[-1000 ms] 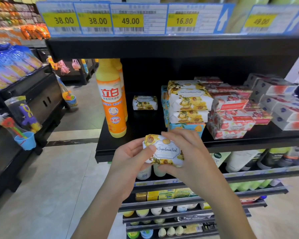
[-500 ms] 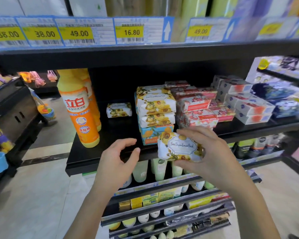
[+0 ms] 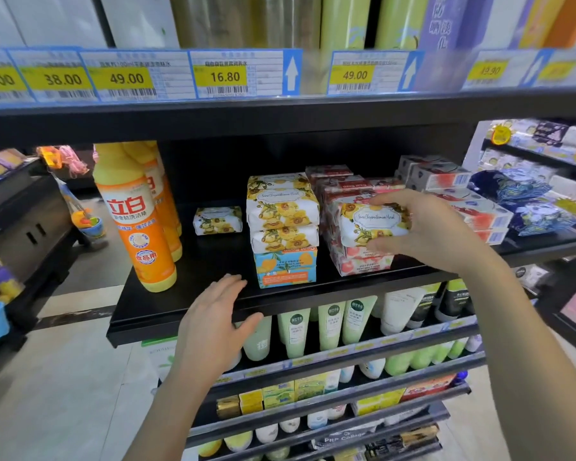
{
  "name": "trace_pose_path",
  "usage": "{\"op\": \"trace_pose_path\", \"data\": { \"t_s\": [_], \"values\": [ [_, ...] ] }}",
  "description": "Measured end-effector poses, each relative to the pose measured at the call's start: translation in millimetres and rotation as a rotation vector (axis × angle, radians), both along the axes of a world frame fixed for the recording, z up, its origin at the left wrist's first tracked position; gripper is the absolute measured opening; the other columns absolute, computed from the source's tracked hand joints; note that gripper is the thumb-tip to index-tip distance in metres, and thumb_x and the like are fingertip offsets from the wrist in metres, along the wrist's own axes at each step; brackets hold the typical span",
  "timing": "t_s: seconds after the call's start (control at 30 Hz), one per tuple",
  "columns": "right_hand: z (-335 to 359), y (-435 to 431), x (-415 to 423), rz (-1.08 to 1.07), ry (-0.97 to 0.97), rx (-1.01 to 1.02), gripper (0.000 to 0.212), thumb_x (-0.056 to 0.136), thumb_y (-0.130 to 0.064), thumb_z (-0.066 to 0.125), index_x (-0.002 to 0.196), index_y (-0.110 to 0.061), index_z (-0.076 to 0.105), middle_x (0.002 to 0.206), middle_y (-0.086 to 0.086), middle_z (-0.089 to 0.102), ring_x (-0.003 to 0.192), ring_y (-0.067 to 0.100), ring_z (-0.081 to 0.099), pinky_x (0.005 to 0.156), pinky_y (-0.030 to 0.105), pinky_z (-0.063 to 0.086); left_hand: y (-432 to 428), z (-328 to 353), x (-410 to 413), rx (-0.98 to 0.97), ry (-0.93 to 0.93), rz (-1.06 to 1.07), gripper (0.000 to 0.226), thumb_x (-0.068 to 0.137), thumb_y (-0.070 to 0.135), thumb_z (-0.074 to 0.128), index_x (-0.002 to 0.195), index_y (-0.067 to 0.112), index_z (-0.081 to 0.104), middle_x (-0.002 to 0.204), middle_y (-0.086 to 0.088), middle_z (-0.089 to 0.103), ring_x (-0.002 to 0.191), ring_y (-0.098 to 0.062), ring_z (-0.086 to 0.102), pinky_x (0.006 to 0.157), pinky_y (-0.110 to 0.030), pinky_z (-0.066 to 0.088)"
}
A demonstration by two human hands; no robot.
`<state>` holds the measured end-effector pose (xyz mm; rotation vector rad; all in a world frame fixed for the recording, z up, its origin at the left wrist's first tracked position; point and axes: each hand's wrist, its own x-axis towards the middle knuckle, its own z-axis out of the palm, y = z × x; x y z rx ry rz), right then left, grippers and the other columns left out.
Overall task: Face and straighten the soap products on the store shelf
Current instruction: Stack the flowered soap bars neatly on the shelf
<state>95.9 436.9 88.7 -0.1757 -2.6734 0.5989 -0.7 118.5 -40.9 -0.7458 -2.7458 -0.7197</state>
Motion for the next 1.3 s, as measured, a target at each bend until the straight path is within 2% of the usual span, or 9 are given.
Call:
{"op": "trace_pose_path", "data": {
  "t_s": [0.17,0.37,0.53,0.67,0.77,0.83,0.97,1.07,1.3],
  "values": [
    [3,9,-12,0.057,-0.066,0.001,0.068,0.079,-0.039,0.085,0.141,-0.030,0.058,0.133,-0.018,0.052,0.119,0.000,0.043,0.095,0.023,0.034,1,0,1,0.001,0.010,0.008,0.067,0.090,0.047,0.072,0.150,0.025,0.050,0.159,0.007,0.043,0.147,-0.015,0.039,0.116,-0.036,0.038],
    [4,16,-20,0.120,-0.085,-0.047,0.058,0.078,-0.040,0.084,0.132,-0.036,0.064,0.137,-0.015,0.048,0.124,0.004,0.044,0.100,0.025,0.035,0,0,1,0.001,0.021,0.013,0.067,0.090,0.048,0.072,0.149,0.026,0.051,0.158,0.007,0.044,0.146,-0.015,0.041,0.114,-0.036,0.040],
    [5,8,-17,0.086,-0.081,-0.001,0.061,0.078,-0.040,0.084,0.135,-0.034,0.063,0.140,-0.015,0.052,0.128,0.007,0.047,0.104,0.026,0.034,-1,0,2,0.013,0.038,0.003,0.065,0.089,0.046,0.074,0.147,0.024,0.054,0.156,0.006,0.047,0.144,-0.016,0.043,0.113,-0.036,0.040],
    [8,-12,-6,0.087,-0.030,0.022,0.062,0.078,-0.039,0.084,0.136,-0.032,0.062,0.133,-0.021,0.050,0.121,-0.002,0.045,0.098,0.008,0.031,-2,0,2,0.014,0.040,-0.019,0.065,0.091,0.045,0.072,0.148,0.022,0.053,0.156,0.006,0.047,0.146,-0.016,0.042,0.115,-0.034,0.037],
    [7,-37,4,0.108,0.109,0.024,0.052,0.082,-0.039,0.080,0.131,-0.029,0.066,0.129,-0.018,0.057,0.117,-0.006,0.048,0.102,0.007,0.033,-5,0,1,0.012,0.032,-0.036,0.063,0.095,0.044,0.068,0.151,0.023,0.048,0.159,0.007,0.042,0.150,-0.015,0.034,0.118,-0.027,0.025],
    [6,-60,12,0.169,0.165,0.002,0.046,0.083,-0.043,0.076,0.127,-0.029,0.068,0.124,-0.017,0.062,0.116,-0.007,0.052,0.100,0.001,0.031,-9,0,1,0.008,0.027,-0.040,0.061,0.097,0.043,0.065,0.152,0.025,0.046,0.161,0.009,0.038,0.151,-0.015,0.031,0.119,-0.026,0.023],
    [1,-112,17,0.339,0.142,-0.088,0.040,0.086,-0.043,0.072,0.124,-0.029,0.070,0.113,-0.022,0.065,0.107,-0.003,0.060,0.094,0.010,0.044,-25,-2,0,0.023,0.034,-0.053,0.055,0.096,0.035,0.069,0.147,0.024,0.053,0.156,0.008,0.046,0.147,-0.016,0.039,0.117,-0.030,0.029],
    [-9,-146,6,0.426,0.077,-0.103,0.038,0.091,-0.036,0.072,0.128,-0.029,0.067,0.113,-0.019,0.064,0.108,-0.004,0.058,0.095,0.010,0.043,-40,-5,-2,0.018,0.056,-0.061,0.051,0.093,0.031,0.072,0.142,0.022,0.060,0.150,0.007,0.054,0.142,-0.017,0.046,0.113,-0.036,0.040],
    [-35,-216,-59,0.403,0.000,-0.154,0.054,0.099,-0.024,0.067,0.149,-0.024,0.049,0.141,-0.009,0.055,0.127,0.000,0.050,0.110,0.023,0.042,-78,-8,-4,0.052,0.089,-0.045,0.048,0.086,0.017,0.081,0.132,0.019,0.068,0.138,0.001,0.064,0.130,-0.020,0.058,0.107,-0.036,0.045]
  ]
}}
